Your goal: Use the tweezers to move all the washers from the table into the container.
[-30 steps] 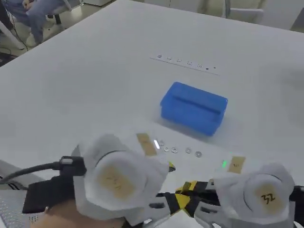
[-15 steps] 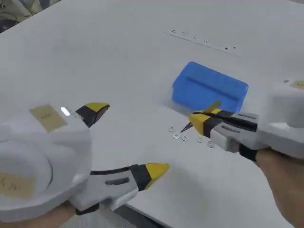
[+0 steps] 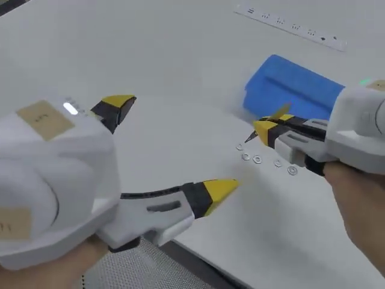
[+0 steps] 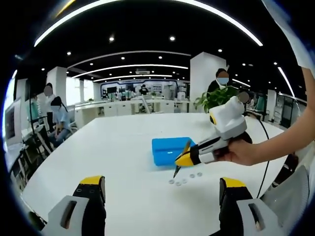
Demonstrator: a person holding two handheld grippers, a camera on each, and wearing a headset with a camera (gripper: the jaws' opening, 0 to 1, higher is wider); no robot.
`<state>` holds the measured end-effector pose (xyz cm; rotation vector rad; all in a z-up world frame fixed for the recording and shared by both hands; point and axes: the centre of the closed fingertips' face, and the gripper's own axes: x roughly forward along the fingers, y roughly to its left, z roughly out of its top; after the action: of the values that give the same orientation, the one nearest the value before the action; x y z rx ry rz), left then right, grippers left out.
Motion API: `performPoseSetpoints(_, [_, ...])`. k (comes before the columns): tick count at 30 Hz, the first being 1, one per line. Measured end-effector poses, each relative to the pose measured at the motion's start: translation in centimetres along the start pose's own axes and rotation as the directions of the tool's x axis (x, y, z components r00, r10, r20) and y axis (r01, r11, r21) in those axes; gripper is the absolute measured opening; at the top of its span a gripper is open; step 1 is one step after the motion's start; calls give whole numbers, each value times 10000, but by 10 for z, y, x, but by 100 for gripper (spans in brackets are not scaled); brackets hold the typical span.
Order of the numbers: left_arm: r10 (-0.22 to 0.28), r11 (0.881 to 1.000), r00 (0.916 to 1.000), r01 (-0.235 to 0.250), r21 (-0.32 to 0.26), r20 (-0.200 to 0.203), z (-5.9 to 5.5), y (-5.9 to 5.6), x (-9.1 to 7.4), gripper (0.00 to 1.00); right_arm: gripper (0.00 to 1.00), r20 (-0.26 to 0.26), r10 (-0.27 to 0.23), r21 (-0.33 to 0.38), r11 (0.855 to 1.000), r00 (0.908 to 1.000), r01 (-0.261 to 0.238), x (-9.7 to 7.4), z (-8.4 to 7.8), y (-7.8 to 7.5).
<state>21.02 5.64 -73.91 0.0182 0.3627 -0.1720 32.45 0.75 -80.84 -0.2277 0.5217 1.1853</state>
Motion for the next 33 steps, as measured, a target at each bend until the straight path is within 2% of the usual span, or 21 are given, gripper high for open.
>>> performPoseSetpoints(3, [11,10000,9999,-11,-35,-126,-4,1,1,99,3,-112,-120,-169,9998,9999,118,4,-2,-1])
performPoseSetpoints(10, [-131,9999,9988,134,64,-473,-11,0,2,99,4,-372,-169,191,9997,9992,176,10,-8,-6])
performPoseSetpoints(12, [-200,9995,9982,213,220,-560,-12,0,2,99,4,-387,-145,290,9995,9991,156,11,-9,-5])
performPoseSetpoints(15, [-226,9962,9969,288,818,-759,-14,6,3,99,4,-382,-155,285,9995,9992,166,13,-7,-4])
performPoseSetpoints(18, [-270,9940,9961,357,1029,-844,-17,11,4,99,4,-517,-163,195,9997,9985,174,12,-7,-3])
performPoseSetpoints(22, [-451,9911,9946,562,1206,-930,-21,7,8,99,4,-557,-124,37,9999,9984,126,12,-8,4])
performPoseSetpoints(24, [-554,9898,9934,678,1253,-1001,-25,3,10,99,3,-640,-278,-149,9995,9976,269,12,-9,2])
performPoseSetpoints(26, [-461,9794,9938,649,1912,-1013,-26,0,10,99,4,-659,-361,-200,9992,9972,349,12,-9,0])
performPoseSetpoints(27, [-550,9785,9929,746,1924,-1053,-27,-3,10,99,4,-648,-393,-247,9990,9971,377,12,-9,-1])
performPoseSetpoints(28, [-644,9780,9895,884,1889,-1295,-31,-5,11,99,4,-644,-391,-243,9990,9972,376,12,-9,-2])
performPoseSetpoints(30, [-584,9782,9884,848,1898,-1405,-33,-2,11,99,4,-662,-427,-275,9988,9969,410,13,-8,-1])
performPoseSetpoints(33, [-562,9818,9902,781,1731,-1282,-30,0,11,99,4,-658,-524,-396,9980,9965,499,12,-7,-4])
